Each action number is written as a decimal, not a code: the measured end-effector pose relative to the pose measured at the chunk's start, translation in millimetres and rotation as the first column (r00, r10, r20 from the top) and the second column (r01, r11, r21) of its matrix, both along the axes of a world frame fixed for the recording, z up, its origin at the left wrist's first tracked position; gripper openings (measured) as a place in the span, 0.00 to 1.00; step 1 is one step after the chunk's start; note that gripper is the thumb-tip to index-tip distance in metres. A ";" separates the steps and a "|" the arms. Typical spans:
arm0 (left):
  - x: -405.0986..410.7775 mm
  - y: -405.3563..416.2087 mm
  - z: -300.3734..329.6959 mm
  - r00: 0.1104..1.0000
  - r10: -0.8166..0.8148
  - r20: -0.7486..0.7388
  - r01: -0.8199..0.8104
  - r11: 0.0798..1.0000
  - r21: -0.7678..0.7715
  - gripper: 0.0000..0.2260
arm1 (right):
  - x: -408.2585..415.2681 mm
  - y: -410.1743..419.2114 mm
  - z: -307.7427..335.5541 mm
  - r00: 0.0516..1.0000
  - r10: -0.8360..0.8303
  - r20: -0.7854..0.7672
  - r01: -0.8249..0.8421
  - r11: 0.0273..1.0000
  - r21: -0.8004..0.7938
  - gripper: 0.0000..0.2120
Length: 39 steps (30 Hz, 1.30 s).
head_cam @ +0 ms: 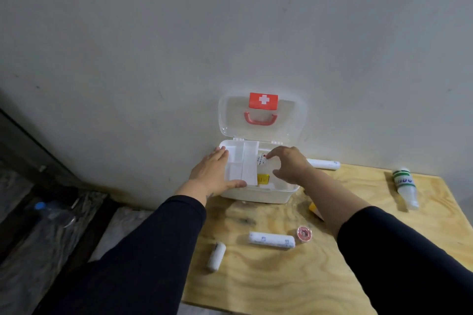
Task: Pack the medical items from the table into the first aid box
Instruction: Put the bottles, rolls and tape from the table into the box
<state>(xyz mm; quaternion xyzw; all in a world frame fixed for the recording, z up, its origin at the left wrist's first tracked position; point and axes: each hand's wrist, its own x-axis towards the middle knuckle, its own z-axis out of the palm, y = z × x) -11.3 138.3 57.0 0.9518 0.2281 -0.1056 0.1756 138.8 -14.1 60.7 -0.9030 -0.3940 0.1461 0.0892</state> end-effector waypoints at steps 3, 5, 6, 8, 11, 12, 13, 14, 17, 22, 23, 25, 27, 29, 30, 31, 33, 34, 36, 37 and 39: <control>-1.1 -0.8 -1.7 1.000 0.001 0.009 -0.001 1.000 0.006 0.48 | -5.7 13.6 -11.9 1.000 -0.009 -0.017 0.010 0.999 0.047 0.20; -1.7 -0.5 -2.2 1.000 -0.003 0.008 0.003 1.000 0.016 0.48 | -10.9 19.7 -20.5 0.997 -0.059 -0.048 0.064 0.992 0.111 0.19; -1.2 0.2 -2.7 1.000 -0.010 0.005 0.010 1.000 0.022 0.48 | -13.4 21.4 -23.4 0.994 -0.090 -0.061 0.098 0.985 0.141 0.19; -0.2 1.5 -3.8 1.000 -0.019 -0.005 0.019 0.999 0.033 0.48 | -16.5 22.7 -27.0 0.985 -0.145 -0.097 0.161 0.970 0.184 0.17; 0.6 2.5 -5.2 1.000 -0.023 -0.019 0.024 0.999 0.043 0.48 | -16.8 23.8 -27.7 0.978 -0.171 -0.122 0.194 0.959 0.208 0.16; 0.4 2.2 -5.0 0.999 -0.027 -0.024 0.028 0.998 0.048 0.48 | -16.2 23.6 -27.4 0.978 -0.170 -0.124 0.193 0.959 0.210 0.17; 0.4 1.9 -4.5 0.999 -0.030 -0.027 0.032 0.998 0.053 0.48 | -15.3 22.7 -26.6 0.978 -0.168 -0.121 0.190 0.959 0.209 0.17; 0.7 1.7 -3.6 0.999 -0.035 -0.030 0.036 0.998 0.058 0.47 | -14.8 21.0 -24.9 0.979 -0.165 -0.116 0.187 0.960 0.209 0.17; 3.1 2.5 -0.7 0.997 -0.053 -0.050 0.057 0.995 0.081 0.47 | -13.3 11.6 -16.2 0.983 -0.161 -0.094 0.179 0.954 0.240 0.17; 10.2 1.4 5.1 0.992 -0.089 -0.095 0.102 0.984 0.145 0.45 | -6.0 -18.4 2.8 0.974 -0.216 -0.068 0.227 0.915 0.335 0.16; 13.1 -1.0 7.0 0.992 -0.096 -0.085 0.107 0.984 0.145 0.44 | -4.3 -27.2 5.1 0.972 -0.230 -0.054 0.235 0.910 0.341 0.16; 20.3 -8.4 8.6 0.992 -0.119 -0.053 0.125 0.983 0.133 0.43 | -1.3 -47.5 7.5 0.962 -0.270 -0.050 0.271 0.904 0.332 0.16; 26.1 -17.1 5.6 0.991 -0.131 -0.042 0.134 0.985 0.109 0.41 | 0.1 -71.2 5.5 0.944 -0.320 -0.077 0.328 0.897 0.297 0.16; 27.2 -26.2 -0.8 0.991 -0.121 -0.059 0.126 0.989 0.080 0.39 | -0.7 -96.0 -1.1 0.929 -0.361 -0.083 0.371 0.894 0.251 0.16; 26.2 -30.2 -3.6 0.992 -0.113 -0.065 0.117 0.991 0.072 0.37 | -2.2 -108.1 -6.3 0.919 -0.384 -0.095 0.395 0.888 0.236 0.16; 25.2 -33.7 -5.6 0.993 -0.104 -0.064 0.108 0.992 0.070 0.36 | -4.9 -119.9 -11.9 0.907 -0.405 -0.110 0.420 0.879 0.226 0.17; 23.6 -38.7 -7.7 0.995 -0.092 -0.049 0.096 0.992 0.084 0.33 | -12.5 -141.2 -24.9 0.887 -0.441 -0.139 0.461 0.864 0.201 0.18; 23.3 -40.0 -8.0 0.995 -0.090 -0.045 0.094 0.991 0.094 0.32 | -16.4 -150.3 -31.9 0.874 -0.459 -0.158 0.483 0.855 0.188 0.19; 23.7 -41.6 -7.8 0.995 -0.087 -0.054 0.092 0.992 0.090 0.33 | -25.1 -165.5 -44.9 0.846 -0.498 -0.192 0.529 0.830 0.179 0.21; 23.6 -42.3 -7.8 0.995 -0.083 -0.058 0.088 0.993 0.079 0.33 | -29.7 -171.3 -51.0 0.831 -0.515 -0.209 0.552 0.813 0.188 0.22; 23.3 -43.3 -8.2 0.996 -0.070 -0.058 0.074 0.995 0.064 0.34 | -37.5 -179.6 -63.2 0.805 -0.541 -0.244 0.589 0.779 0.217 0.23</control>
